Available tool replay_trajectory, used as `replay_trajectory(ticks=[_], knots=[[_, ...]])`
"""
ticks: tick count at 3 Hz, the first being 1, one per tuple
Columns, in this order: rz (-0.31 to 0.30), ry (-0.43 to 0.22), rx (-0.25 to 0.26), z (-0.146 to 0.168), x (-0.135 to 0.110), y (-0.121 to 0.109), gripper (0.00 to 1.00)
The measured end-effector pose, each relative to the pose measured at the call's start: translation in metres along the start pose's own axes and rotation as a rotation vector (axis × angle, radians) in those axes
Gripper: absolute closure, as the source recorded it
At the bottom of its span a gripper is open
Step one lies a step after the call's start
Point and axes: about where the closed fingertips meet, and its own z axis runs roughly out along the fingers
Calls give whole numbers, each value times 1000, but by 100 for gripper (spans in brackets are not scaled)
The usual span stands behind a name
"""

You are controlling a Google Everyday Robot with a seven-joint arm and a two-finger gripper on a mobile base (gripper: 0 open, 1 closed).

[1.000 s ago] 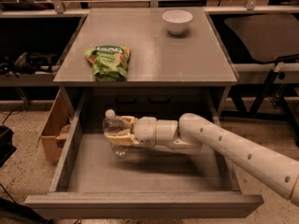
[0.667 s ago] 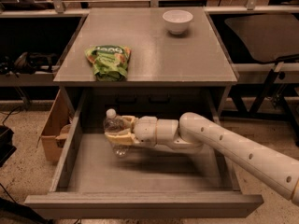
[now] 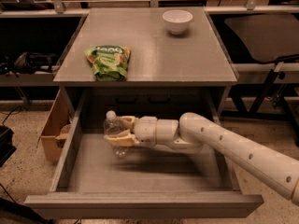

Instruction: Place water bottle into top drawer

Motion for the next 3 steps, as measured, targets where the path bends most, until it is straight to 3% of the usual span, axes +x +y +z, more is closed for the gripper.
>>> replay_trajectory(ticks=[1, 3], knots=[[0, 0, 0, 0, 0, 0, 5], [0, 0, 0, 0, 0, 0, 0]])
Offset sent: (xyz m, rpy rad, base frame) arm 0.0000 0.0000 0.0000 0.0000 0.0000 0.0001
